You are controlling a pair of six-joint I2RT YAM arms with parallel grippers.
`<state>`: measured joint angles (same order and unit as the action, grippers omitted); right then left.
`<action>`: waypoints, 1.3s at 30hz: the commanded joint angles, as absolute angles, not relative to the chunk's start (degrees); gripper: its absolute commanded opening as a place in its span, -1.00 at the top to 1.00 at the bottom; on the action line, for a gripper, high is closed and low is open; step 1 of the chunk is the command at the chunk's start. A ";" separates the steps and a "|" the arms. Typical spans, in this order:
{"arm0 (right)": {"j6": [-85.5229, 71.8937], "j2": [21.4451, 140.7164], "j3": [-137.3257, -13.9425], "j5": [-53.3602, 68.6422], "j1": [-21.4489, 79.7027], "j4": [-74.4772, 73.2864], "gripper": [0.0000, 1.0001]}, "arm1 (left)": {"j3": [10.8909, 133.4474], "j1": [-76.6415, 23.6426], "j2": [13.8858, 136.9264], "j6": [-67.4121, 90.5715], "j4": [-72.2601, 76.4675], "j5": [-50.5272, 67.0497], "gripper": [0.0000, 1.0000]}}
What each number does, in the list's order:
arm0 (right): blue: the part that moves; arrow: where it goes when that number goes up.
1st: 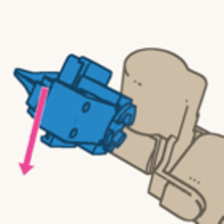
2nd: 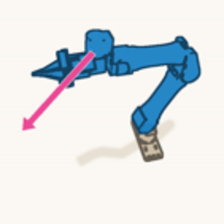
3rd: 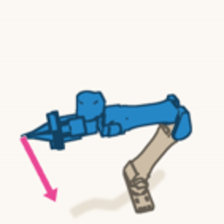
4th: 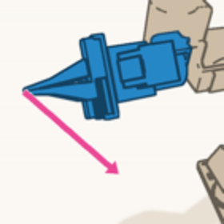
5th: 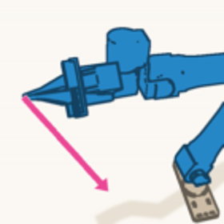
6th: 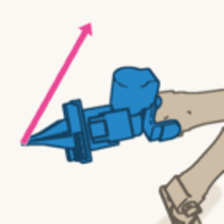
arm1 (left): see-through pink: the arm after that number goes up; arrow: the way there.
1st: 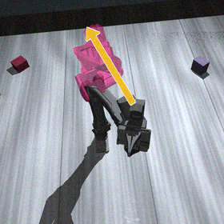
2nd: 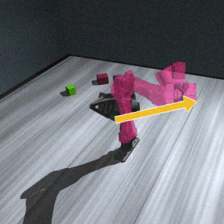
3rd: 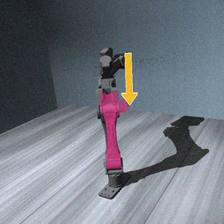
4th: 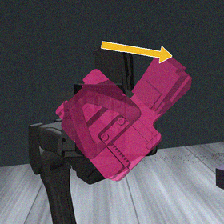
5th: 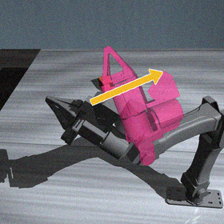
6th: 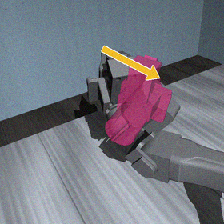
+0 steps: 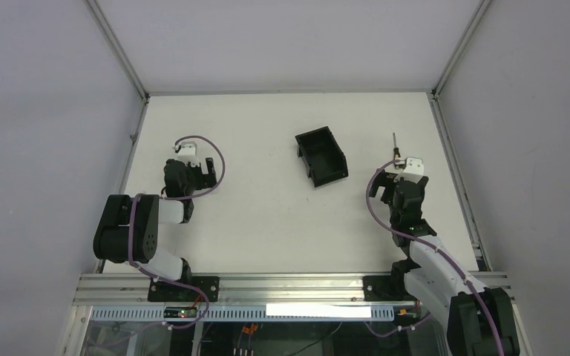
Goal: Put the screwdriver in the bin
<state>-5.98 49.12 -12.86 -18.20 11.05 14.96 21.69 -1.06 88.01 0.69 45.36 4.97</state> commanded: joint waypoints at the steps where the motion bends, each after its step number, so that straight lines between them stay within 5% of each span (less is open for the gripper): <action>1: -7.19 45.84 -15.55 -18.65 10.78 15.99 -0.99 | 21.53 -1.12 86.43 0.79 46.93 5.22 -0.98; 7: -7.55 50.82 -34.69 -21.41 10.00 -5.47 -0.99 | 21.53 -1.14 86.41 0.79 46.93 5.17 -0.98; 14: -10.77 78.47 -74.00 -13.47 0.31 -44.55 -0.98 | 21.51 -1.14 86.42 0.79 46.92 5.19 -0.98; 28: -0.43 116.61 -98.24 -1.18 -5.80 -51.39 -0.79 | 21.53 -1.14 86.44 0.79 46.86 5.15 -0.98; 39: -0.40 120.26 -95.14 -2.55 -6.02 -46.95 0.18 | 21.53 -1.14 86.41 0.79 46.93 5.19 -0.98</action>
